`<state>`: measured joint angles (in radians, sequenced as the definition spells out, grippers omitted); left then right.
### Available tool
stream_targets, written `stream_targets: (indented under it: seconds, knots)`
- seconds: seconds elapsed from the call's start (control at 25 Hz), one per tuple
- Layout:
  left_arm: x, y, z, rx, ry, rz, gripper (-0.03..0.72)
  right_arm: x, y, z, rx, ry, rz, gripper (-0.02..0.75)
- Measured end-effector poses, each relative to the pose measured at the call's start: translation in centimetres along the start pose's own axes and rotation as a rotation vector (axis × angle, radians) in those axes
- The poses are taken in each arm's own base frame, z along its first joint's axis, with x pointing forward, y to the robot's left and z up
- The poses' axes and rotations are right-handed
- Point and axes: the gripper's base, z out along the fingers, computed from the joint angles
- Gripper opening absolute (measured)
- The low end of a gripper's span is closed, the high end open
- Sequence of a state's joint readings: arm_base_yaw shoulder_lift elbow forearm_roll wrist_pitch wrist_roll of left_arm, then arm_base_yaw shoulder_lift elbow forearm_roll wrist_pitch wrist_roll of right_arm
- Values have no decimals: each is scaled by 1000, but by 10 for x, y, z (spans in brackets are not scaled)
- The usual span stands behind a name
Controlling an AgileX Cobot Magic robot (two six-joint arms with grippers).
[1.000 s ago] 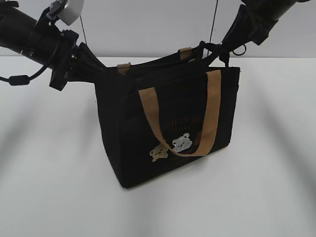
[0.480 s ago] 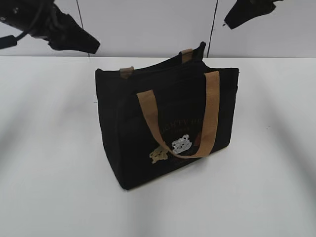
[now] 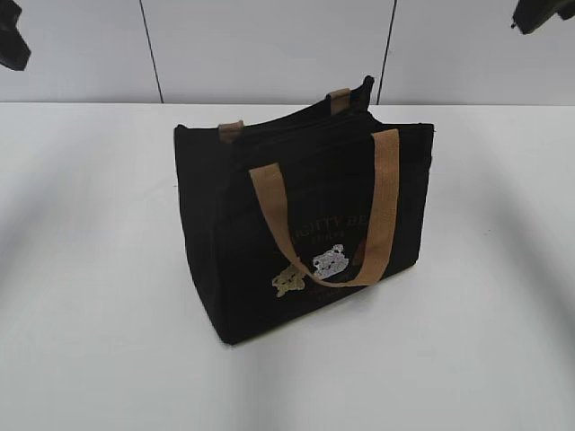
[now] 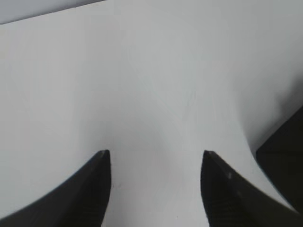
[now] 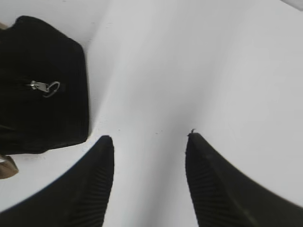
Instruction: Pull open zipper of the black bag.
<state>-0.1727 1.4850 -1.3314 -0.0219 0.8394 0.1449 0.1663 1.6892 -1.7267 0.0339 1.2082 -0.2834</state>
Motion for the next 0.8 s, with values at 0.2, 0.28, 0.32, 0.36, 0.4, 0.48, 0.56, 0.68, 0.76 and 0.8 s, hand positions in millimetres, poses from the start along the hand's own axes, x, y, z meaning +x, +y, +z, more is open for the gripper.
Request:
stream_targets:
  seconds: [0.2,0.28,0.32,0.36,0.4,0.48,0.56,0.68,0.76,0.8]
  knots:
    - [21,-2,-20,-15,17,-53,447,19,7,-28,1,-38,29,373]
    - [42,-4,-21,-11,54,-61,447,37,15,-37,-17,-61,41,373]
    - [54,-6,-23,-10,66,-63,447,48,18,-40,-19,-74,45,373]
    - [66,-8,-26,-9,75,-65,447,59,21,-39,-20,-77,48,373]
    - [77,-9,-29,-9,77,-65,447,69,24,-44,-16,-99,49,373]
    - [94,-12,-43,-8,47,-77,447,89,30,-46,-12,-112,53,373]
    - [109,-14,-56,-10,18,-86,447,106,35,-50,-8,-130,54,373]
    - [130,-17,-71,-14,-24,-95,447,124,40,-51,-5,-139,54,373]
    - [142,-19,-81,-17,-60,-98,447,133,43,-50,-9,-137,56,373]
    - [149,-20,-86,-18,-81,-100,446,137,44,-50,-13,-140,55,373]
